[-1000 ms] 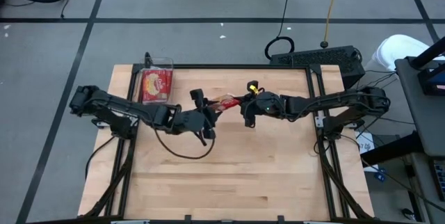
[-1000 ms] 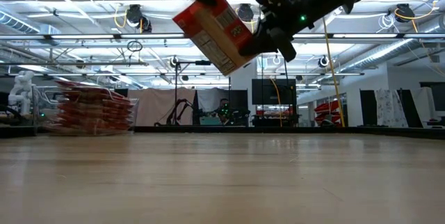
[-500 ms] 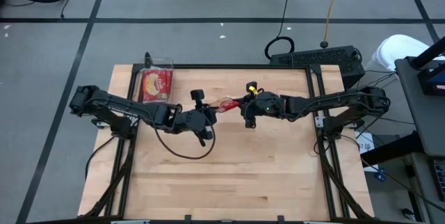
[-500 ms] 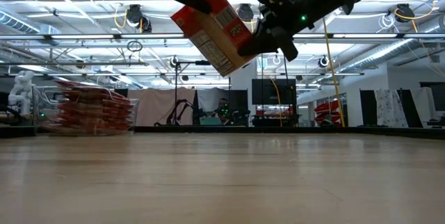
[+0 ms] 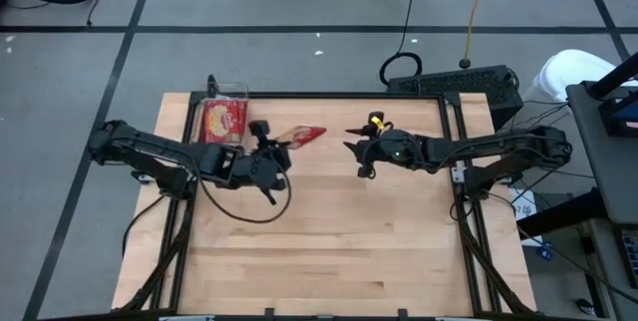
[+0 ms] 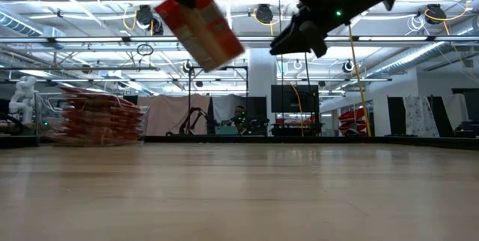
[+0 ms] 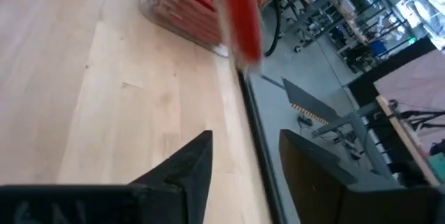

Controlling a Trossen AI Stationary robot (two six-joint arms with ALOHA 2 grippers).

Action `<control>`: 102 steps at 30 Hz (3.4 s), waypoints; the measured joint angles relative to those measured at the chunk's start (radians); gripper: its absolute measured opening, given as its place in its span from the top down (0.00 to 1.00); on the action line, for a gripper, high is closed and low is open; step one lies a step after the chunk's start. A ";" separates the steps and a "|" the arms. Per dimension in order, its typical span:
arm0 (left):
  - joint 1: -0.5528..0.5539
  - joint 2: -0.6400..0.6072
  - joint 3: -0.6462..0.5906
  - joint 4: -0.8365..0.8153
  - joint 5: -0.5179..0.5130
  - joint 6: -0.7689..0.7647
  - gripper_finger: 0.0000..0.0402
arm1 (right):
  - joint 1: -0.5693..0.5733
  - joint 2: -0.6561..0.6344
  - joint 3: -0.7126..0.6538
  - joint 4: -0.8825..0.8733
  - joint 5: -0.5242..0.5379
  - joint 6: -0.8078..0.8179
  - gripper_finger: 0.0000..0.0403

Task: Sort popcorn bags into baskets
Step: Put the red popcorn bag into the transparent bin, then return to Home Position

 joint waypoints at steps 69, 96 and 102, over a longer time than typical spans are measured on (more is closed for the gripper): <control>0.218 -0.092 -0.291 -0.856 0.106 -0.709 0.54 | 0.011 -0.119 -0.297 0.285 -0.265 0.202 0.64; 0.376 -0.083 -0.315 -0.805 0.226 -0.799 0.36 | 0.014 -0.119 -0.297 0.278 -0.266 0.206 0.64; 0.341 -0.107 -0.229 -0.807 0.212 -0.820 0.39 | 0.014 -0.119 -0.297 0.279 -0.266 0.205 0.64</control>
